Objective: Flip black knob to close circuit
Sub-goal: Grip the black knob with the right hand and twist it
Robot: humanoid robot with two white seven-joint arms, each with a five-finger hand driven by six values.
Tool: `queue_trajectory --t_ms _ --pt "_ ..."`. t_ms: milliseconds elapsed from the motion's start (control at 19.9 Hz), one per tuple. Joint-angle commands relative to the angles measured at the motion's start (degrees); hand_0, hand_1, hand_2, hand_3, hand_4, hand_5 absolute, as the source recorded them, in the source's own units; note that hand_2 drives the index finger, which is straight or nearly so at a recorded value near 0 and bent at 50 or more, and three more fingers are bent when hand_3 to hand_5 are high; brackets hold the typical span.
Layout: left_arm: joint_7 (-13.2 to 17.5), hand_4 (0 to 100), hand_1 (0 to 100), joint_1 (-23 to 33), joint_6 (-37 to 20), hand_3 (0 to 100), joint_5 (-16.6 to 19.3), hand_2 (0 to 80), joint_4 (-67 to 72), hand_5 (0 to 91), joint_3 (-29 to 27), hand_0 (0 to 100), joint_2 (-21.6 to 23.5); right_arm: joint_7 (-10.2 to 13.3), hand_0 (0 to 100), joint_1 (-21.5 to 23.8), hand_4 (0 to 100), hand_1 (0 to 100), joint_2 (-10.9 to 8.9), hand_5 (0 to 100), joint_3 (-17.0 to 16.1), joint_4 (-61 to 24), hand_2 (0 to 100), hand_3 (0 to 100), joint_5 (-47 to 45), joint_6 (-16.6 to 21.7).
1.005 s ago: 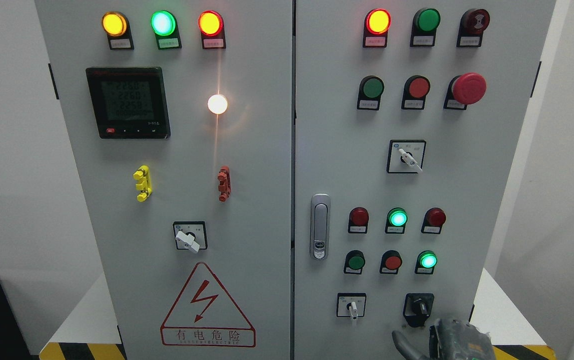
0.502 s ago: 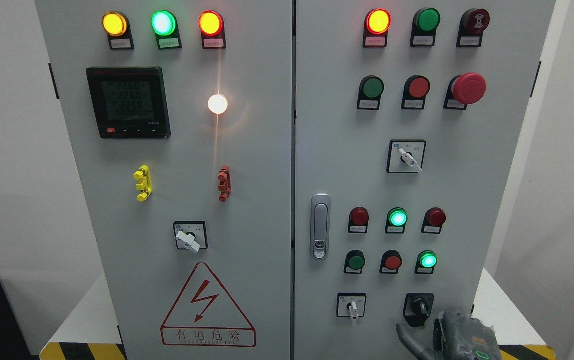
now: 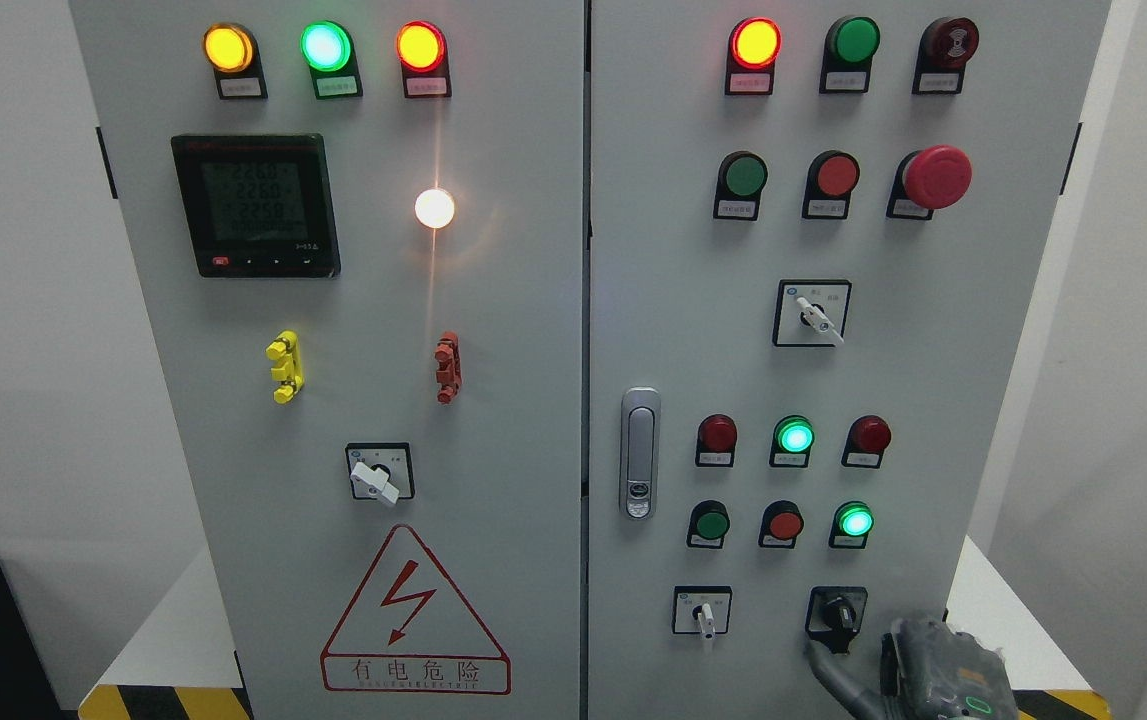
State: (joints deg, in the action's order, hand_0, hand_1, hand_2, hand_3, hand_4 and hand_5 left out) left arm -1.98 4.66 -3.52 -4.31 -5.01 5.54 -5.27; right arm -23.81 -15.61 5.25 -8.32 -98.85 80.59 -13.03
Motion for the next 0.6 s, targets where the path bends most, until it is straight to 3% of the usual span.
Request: queue_trajectory --t_ms 0,553 --pt "-0.04 0 56 0.0 0.0 0 0.0 0.0 0.0 0.0 0.0 12 0.0 0.17 0 -0.3 89 0 -0.95 85 -0.73 1.29 87 100 0.0 -0.42" --pt "-0.04 0 56 0.0 0.0 0 0.0 0.0 0.0 0.0 0.0 12 0.0 0.08 0 -1.09 89 0 -2.09 84 -2.22 2.35 87 100 -0.08 -0.33"
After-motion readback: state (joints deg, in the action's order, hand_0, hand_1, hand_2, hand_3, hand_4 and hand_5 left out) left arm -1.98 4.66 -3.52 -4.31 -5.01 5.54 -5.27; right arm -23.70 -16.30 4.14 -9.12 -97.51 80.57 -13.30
